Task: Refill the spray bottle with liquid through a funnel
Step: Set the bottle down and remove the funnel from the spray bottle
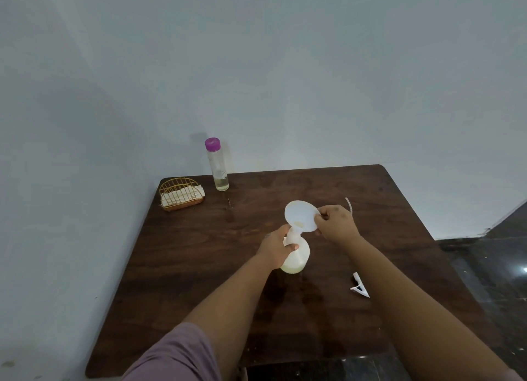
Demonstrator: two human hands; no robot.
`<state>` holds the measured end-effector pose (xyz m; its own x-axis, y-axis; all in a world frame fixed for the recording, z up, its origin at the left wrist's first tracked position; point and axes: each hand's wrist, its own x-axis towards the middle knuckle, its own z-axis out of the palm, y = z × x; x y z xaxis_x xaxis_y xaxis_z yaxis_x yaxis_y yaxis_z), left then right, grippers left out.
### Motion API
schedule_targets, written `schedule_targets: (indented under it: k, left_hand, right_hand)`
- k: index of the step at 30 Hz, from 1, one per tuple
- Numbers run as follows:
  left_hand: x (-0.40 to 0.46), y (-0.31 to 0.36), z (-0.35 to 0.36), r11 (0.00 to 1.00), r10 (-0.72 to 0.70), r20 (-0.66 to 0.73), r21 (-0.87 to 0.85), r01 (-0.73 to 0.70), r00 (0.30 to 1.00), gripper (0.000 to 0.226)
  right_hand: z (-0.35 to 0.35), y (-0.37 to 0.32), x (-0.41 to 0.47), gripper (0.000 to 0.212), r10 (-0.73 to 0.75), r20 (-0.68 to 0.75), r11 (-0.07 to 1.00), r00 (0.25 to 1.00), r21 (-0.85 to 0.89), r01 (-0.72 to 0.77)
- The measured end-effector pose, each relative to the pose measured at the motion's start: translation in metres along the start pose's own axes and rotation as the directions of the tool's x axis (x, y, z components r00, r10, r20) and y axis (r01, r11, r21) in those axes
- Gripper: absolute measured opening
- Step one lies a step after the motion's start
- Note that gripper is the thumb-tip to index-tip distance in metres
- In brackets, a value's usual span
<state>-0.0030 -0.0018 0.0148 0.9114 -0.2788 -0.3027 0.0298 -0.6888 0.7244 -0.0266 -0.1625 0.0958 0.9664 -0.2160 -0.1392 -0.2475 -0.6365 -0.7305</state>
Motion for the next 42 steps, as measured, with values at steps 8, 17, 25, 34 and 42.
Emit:
schedule_targets:
  k: [8, 17, 25, 34, 42]
  left_hand:
    - [-0.004, 0.011, -0.008, 0.981, 0.003, 0.070, 0.194, -0.016, 0.998, 0.069]
    - [-0.021, 0.042, -0.055, 0.862, -0.247, -0.207, -0.494, 0.117, 0.947, 0.034]
    - [-0.012, 0.046, -0.086, 0.722, -0.264, -0.214, -0.690, 0.046, 0.941, 0.029]
    - [0.016, 0.028, -0.132, 0.336, -0.307, -0.018, -0.938, 0.091, 0.952, 0.029]
    - [0.069, -0.002, -0.137, 0.443, -0.275, 0.061, -0.878, 0.183, 0.959, 0.069]
  right_hand:
    - [-0.011, -0.003, -0.003, 0.020, 0.086, -0.024, 0.986, 0.996, 0.147, -0.082]
    - [-0.007, -0.021, -0.002, 0.021, 0.140, 0.006, 0.897, 0.990, 0.424, -0.129]
    - [0.024, -0.059, 0.018, 0.035, 0.039, 0.075, 0.873, 0.996, 0.483, -0.070]
    - [0.064, -0.087, 0.071, 0.040, 0.134, 0.490, 0.535, 0.861, 0.695, -0.480]
    - [0.096, -0.105, 0.098, 0.059, 0.209, 0.667, 0.119, 0.715, 0.709, -0.695]
